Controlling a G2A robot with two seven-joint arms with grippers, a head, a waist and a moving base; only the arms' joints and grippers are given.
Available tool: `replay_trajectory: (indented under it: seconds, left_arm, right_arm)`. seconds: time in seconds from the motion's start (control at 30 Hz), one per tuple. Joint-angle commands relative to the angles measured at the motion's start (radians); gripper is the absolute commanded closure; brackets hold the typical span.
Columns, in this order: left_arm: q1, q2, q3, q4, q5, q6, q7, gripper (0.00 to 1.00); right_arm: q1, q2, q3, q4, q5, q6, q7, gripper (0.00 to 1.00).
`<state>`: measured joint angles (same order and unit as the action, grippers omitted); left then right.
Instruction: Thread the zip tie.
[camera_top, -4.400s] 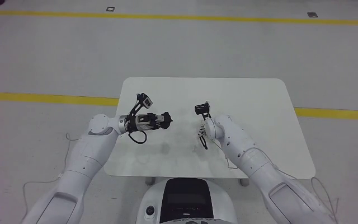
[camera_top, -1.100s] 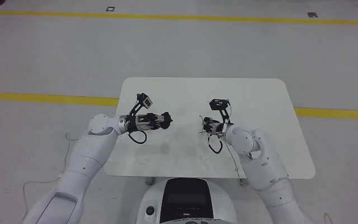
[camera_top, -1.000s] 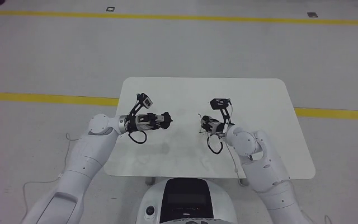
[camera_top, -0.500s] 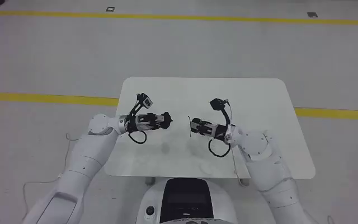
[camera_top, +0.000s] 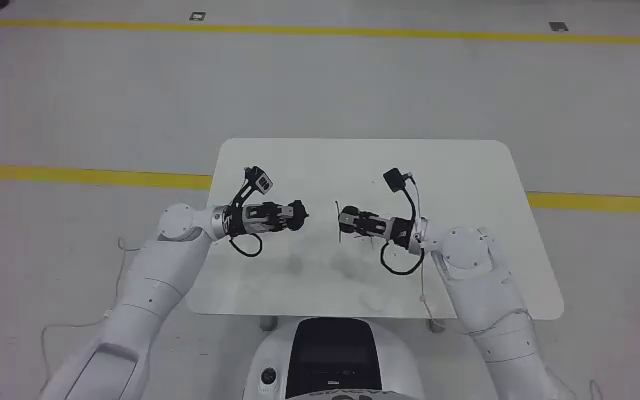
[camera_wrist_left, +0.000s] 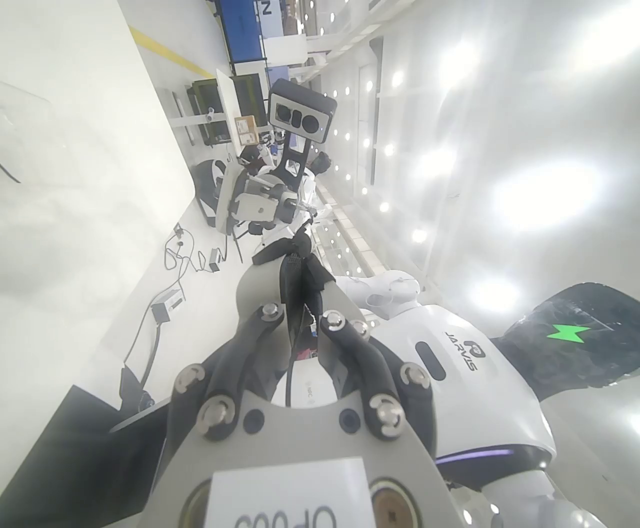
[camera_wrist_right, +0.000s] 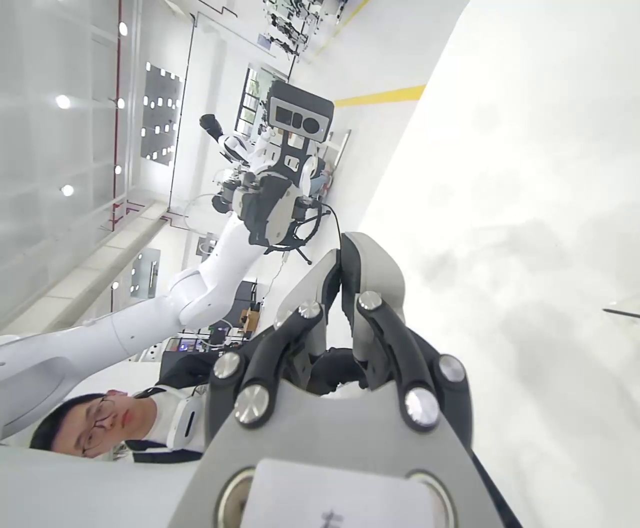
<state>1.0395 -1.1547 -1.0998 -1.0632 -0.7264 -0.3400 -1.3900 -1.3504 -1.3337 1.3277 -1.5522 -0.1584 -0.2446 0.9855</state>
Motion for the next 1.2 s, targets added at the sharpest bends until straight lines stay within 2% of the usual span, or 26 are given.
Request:
replay_trajectory:
  seconds: [0.0, 0.1, 0.2, 0.4, 0.67, 0.7, 1.0, 1.07, 1.17]
  left_arm:
    - [0.000, 0.000, 0.000, 0.000, 0.000, 0.000, 0.000, 1.00]
    - [0.000, 0.000, 0.000, 0.000, 0.000, 0.000, 0.000, 1.00]
    - [0.000, 0.000, 0.000, 0.000, 0.000, 0.000, 0.000, 1.00]
    - [0.000, 0.000, 0.000, 0.000, 0.000, 0.000, 0.000, 1.00]
    - [0.000, 0.000, 0.000, 0.000, 0.000, 0.000, 0.000, 1.00]
    - [0.000, 0.000, 0.000, 0.000, 0.000, 0.000, 0.000, 1.00]
    - [0.000, 0.000, 0.000, 0.000, 0.000, 0.000, 0.000, 1.00]
    - [0.000, 0.000, 0.000, 0.000, 0.000, 0.000, 0.000, 1.00]
    - [0.000, 0.000, 0.000, 0.000, 0.000, 0.000, 0.000, 1.00]
  right_arm:
    - [0.000, 0.000, 0.000, 0.000, 0.000, 0.000, 0.000, 1.00]
    - [-0.012, 0.000, -0.010, -0.017, -0.011, -0.011, -0.049, 1.00]
    - [-0.034, 0.002, -0.012, -0.050, -0.018, -0.045, -0.124, 1.00]
    - [-0.098, 0.004, -0.012, -0.112, -0.111, -0.095, -0.350, 1.00]
    - [-0.174, 0.007, -0.063, -0.207, -0.355, -0.095, -0.633, 1.00]
    - [-0.178, 0.008, -0.071, -0.216, -0.382, -0.095, -0.653, 1.00]
    - [-0.178, 0.008, -0.071, -0.216, -0.382, -0.095, -0.653, 1.00]
    - [-0.188, 0.007, -0.083, -0.241, -0.361, -0.095, -0.695, 1.00]
    - [-0.211, 0.009, -0.106, -0.276, -0.454, -0.095, -0.788, 1.00]
